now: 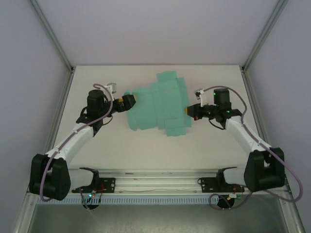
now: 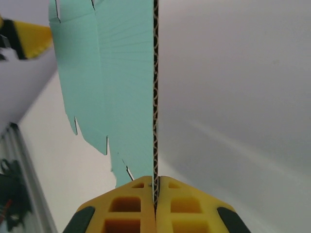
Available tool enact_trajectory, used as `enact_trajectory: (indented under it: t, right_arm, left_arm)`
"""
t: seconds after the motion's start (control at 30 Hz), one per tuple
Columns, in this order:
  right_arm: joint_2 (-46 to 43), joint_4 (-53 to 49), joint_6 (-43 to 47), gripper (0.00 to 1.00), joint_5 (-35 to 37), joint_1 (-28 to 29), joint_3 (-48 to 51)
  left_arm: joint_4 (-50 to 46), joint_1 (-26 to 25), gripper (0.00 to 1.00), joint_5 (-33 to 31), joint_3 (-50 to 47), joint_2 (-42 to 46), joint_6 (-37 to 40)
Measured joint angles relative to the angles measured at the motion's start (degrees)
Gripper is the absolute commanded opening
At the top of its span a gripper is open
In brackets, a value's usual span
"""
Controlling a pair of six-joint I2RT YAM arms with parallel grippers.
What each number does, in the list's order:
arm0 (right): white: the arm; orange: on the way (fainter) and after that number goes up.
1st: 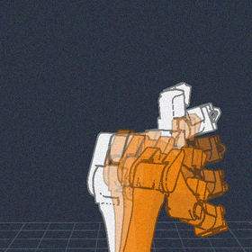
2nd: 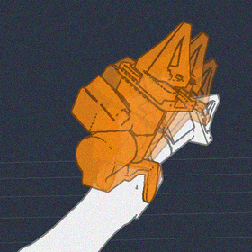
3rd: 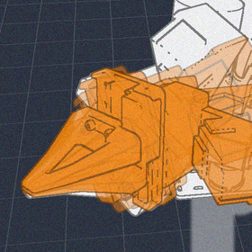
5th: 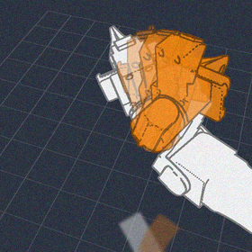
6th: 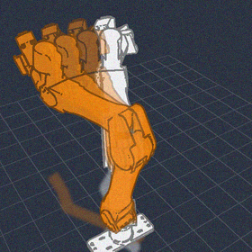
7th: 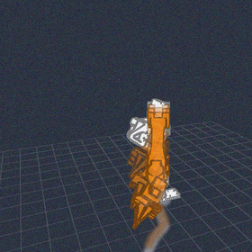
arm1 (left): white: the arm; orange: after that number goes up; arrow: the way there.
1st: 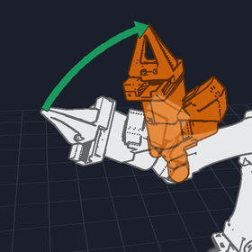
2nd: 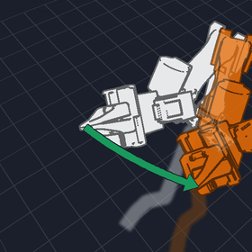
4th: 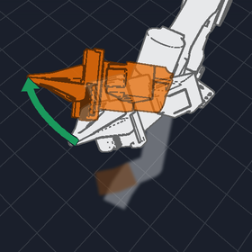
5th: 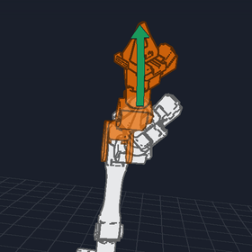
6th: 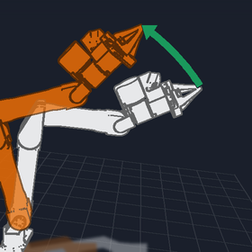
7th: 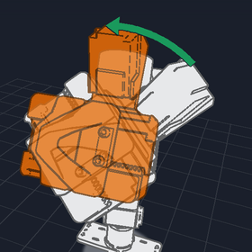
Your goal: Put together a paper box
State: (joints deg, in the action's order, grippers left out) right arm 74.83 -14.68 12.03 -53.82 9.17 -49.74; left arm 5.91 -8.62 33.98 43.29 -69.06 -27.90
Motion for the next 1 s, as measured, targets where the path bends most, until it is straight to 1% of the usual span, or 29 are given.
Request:
enact_trajectory:
  t: [0.07,0.13,0.23,0.37,0.43,0.5,0.6,0.73,0.9,1.0]
  right_arm:
    - [3.8,-3.0,3.0,0.00,4.1,1.9,-1.8]
    - [8.6,-5.6,5.6,0.00,9.0,3.8,-4.4]
    - [14.8,-7.1,9.9,0.00,17.7,6.7,-8.5]
    - [19.2,-5.6,17.2,0.00,30.1,11.9,-12.0]
    - [20.2,-2.6,22.0,0.00,36.8,15.4,-12.3]
    - [20.9,1.8,27.1,0.00,43.1,18.8,-11.8]
    - [21.2,11.0,35.1,0.00,51.3,23.5,-8.7]
    - [22.3,20.9,43.8,0.00,60.0,27.6,-5.0]
    - [25.5,30.5,52.0,0.00,68.1,30.0,-3.7]
    - [26.3,33.9,55.1,0.00,70.8,30.4,-3.2]
  left_arm:
    - [-4.3,0.0,1.00,-5.1,0.0,1.5,1.0]
    - [-7.5,0.0,1.00,-8.5,0.0,2.6,1.6]
    - [-9.9,0.0,1.00,-9.6,0.0,2.8,2.1]
    - [-9.7,0.0,1.00,-6.7,-0.1,1.1,1.6]
    - [-9.1,0.0,1.00,-4.2,0.1,-0.9,0.9]
    - [-8.4,0.0,1.00,-1.7,0.4,-3.3,0.0]
    - [-7.4,0.0,1.00,1.4,2.2,-6.6,-1.7]
    - [-6.0,0.0,1.00,5.7,8.4,-11.7,-3.9]
    - [-5.1,-0.8,0.99,9.7,18.2,-18.3,-4.7]
    - [-5.7,-2.3,0.93,10.7,23.0,-22.3,-4.1]
